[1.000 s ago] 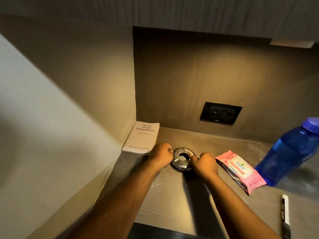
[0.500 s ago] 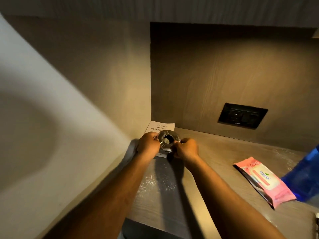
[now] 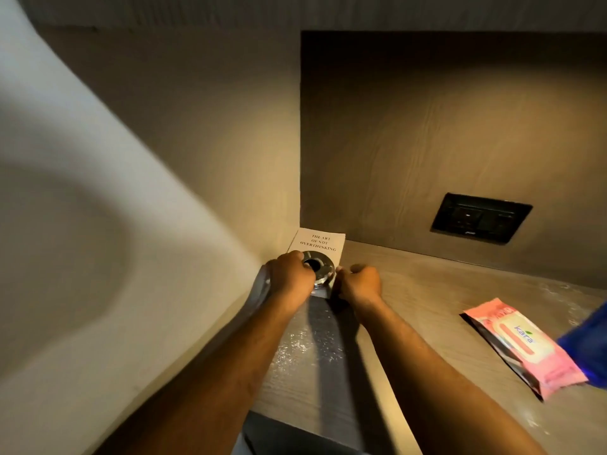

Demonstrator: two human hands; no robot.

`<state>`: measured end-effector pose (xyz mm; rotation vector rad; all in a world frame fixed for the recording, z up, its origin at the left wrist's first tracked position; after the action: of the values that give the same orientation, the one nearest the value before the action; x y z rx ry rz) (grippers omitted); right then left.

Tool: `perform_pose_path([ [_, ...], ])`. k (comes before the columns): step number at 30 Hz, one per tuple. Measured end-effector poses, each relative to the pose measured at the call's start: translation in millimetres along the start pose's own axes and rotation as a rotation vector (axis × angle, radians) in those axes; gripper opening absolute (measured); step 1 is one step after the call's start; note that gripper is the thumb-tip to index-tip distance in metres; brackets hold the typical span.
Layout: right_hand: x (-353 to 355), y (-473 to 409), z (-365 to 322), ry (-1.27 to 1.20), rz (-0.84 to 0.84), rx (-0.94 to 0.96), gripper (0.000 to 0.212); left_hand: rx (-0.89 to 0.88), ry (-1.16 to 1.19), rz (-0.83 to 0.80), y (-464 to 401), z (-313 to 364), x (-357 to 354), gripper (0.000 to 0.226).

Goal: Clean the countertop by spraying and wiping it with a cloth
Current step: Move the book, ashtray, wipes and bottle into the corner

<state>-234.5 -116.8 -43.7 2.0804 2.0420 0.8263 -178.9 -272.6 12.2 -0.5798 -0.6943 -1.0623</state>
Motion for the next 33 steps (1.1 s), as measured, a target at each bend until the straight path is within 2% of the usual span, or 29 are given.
perform_pose_path([
  [2,35.4,4.4,3.9,-0.033,0.080,0.004,0.040,-0.074,0.041,0.011,0.3,22.5,-15.5,0.032],
  [4,82.0,13.0,9.9,-0.048,0.184,0.009,0.044,-0.129,0.101,-0.035,3.9,47.3,-39.8,0.033],
  [7,179.7,36.7,29.5,0.080,0.527,0.016,0.043,-0.195,0.215,-0.202,16.0,93.4,-91.7,0.031],
  [9,237.8,56.7,54.2,0.106,0.714,-0.053,0.041,-0.241,0.242,-0.317,31.0,126.9,-123.9,0.025],
  [12,303.5,77.4,101.6,0.137,0.827,-0.222,0.040,-0.296,0.265,-0.456,57.6,177.6,-171.3,0.018],
  [14,310.7,75.8,120.0,0.174,0.763,-0.299,0.042,-0.313,0.258,-0.509,63.9,192.0,-183.0,0.023],
  [17,314.1,69.8,135.7,0.154,0.690,-0.329,0.038,-0.295,0.328,-0.650,71.9,212.2,-214.3,0.018],
  [20,305.8,60.7,137.9,0.127,0.653,-0.314,0.037,-0.243,0.414,-0.749,84.5,218.8,-236.5,0.033],
  [23,294.4,55.9,129.9,-0.003,0.627,-0.300,0.034,-0.183,0.515,-0.670,82.2,214.8,-236.8,0.039],
  [27,264.0,42.5,110.9,-0.029,0.552,-0.217,0.032,-0.125,0.605,-0.564,69.4,197.4,-200.0,0.032],
  [30,218.0,29.2,73.7,-0.035,0.468,-0.060,0.028,-0.123,0.581,-0.383,36.8,165.8,-151.0,0.031],
  [33,151.8,18.7,33.6,-0.030,0.315,0.059,0.031,-0.073,0.579,-0.213,5.3,119.3,-102.7,0.028],
])
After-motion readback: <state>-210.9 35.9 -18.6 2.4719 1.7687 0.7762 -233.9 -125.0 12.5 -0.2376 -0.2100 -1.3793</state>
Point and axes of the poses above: each hand's wrist, its own y-axis away from the middle knuckle, its own x-axis out of the back of the hand, z = x × y, the point moved 7 cm from there along -y, towards the middle knuckle, and after that the axes turned 10 degrees about -x, right-handed, at the moved point
